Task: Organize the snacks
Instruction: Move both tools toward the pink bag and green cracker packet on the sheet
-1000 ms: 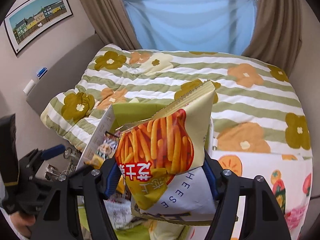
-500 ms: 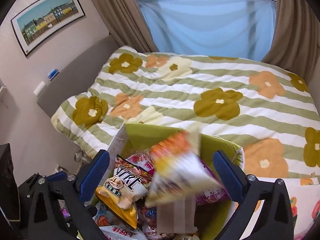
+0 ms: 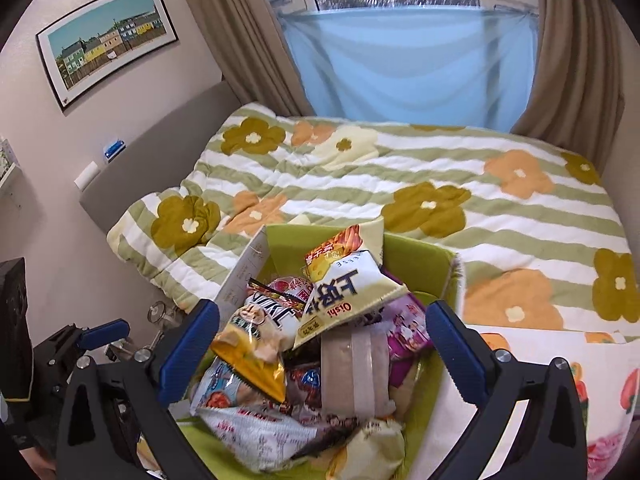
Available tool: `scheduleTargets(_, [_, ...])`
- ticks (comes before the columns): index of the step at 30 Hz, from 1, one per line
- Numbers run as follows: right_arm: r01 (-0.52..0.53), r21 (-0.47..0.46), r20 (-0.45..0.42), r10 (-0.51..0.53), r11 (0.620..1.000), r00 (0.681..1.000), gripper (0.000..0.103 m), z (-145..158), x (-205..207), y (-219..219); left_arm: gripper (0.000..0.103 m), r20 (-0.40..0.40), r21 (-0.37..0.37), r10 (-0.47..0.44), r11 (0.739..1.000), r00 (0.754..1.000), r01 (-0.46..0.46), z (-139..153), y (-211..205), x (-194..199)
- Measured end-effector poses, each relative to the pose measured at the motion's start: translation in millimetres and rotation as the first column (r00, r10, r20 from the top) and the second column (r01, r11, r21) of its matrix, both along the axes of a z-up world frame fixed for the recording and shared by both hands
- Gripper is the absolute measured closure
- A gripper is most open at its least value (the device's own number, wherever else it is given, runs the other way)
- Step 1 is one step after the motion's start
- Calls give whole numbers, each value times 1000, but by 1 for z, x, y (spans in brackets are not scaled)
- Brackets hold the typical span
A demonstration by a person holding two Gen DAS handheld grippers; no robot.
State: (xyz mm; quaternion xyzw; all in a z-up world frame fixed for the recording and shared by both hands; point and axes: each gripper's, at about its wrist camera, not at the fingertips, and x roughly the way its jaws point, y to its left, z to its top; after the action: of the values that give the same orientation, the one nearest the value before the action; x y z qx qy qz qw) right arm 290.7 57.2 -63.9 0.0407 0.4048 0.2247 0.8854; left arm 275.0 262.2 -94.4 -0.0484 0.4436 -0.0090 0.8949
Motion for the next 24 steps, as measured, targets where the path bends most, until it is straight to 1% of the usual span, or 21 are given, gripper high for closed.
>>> scheduleTargets(6, [84,0,66,-84,996,994,0,24,-47,-20,1,77,-11,-77,997,994,78,22,-13,-26])
scheduleTargets(11, [175,-37,114,-170,984,979,0,36,-86,-47,1,97,-39,-156,986,983,161,28,-38,-37])
scheduleTargets(17, [297,-40,142,-289,954,947,0,40,-131,-100,1,114,-49,-244,967,963,251,31,-88,-45])
scheduleTargets(21, [383,-57,167,-369,922,914,0,40,-154,-145,1,112,-58,-289,953,951,297,29,-135,-45])
scheduleTargets(24, [430,-52,167,-417,901,894,0,36,-168,-187,1,104,-67,-309,946,945,317,24,-178,-45])
